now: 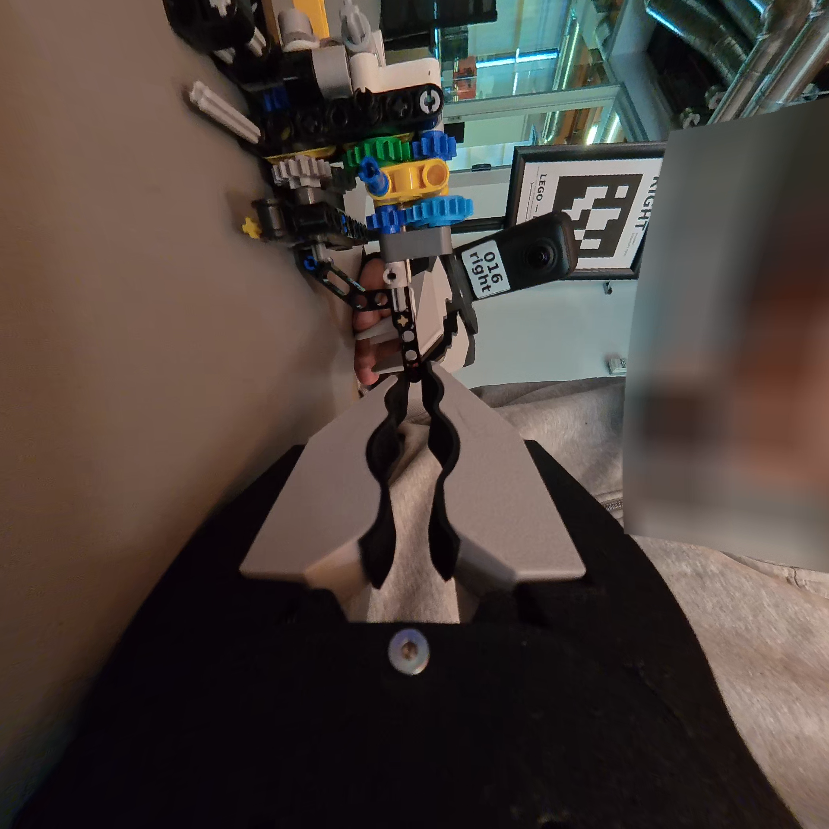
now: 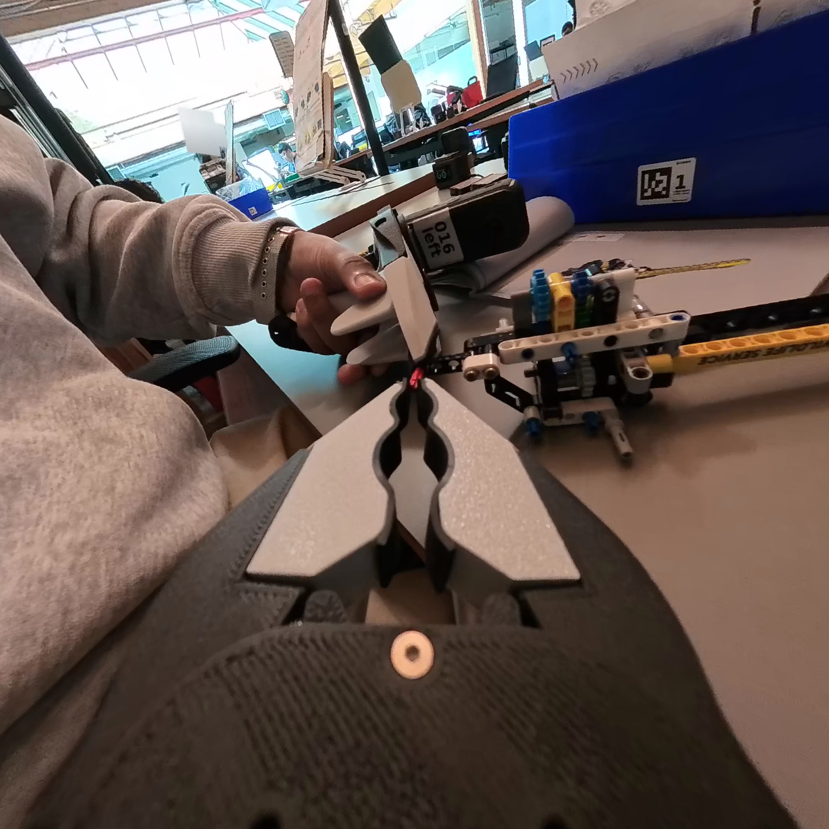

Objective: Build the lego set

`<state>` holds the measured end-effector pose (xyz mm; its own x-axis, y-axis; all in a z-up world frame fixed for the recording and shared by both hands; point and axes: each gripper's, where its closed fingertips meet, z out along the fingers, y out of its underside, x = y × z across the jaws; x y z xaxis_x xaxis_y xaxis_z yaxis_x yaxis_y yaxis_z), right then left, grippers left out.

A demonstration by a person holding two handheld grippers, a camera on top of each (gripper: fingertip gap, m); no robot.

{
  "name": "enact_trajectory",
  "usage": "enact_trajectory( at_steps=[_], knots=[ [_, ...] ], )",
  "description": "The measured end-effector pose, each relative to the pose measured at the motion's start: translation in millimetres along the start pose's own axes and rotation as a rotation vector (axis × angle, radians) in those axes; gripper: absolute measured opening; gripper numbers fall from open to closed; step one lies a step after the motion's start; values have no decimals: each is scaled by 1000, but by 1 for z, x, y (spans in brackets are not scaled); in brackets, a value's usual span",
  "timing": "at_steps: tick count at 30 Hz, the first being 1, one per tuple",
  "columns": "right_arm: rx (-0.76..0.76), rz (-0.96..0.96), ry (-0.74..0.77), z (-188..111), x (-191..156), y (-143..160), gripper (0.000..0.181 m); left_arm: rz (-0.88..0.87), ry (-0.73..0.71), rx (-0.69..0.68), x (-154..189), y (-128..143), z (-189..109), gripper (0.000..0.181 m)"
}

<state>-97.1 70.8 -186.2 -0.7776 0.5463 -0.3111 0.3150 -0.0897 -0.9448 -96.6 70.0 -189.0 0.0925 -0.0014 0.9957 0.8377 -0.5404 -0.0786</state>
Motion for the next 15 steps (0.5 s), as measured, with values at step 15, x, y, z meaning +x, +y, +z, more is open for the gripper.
enact_trajectory(
  at_steps=[15],
  knots=[
    [-8, -22, 56, -2, 2, -3, 17, 66, -20, 54, 1, -4, -2, 8]
  ],
)
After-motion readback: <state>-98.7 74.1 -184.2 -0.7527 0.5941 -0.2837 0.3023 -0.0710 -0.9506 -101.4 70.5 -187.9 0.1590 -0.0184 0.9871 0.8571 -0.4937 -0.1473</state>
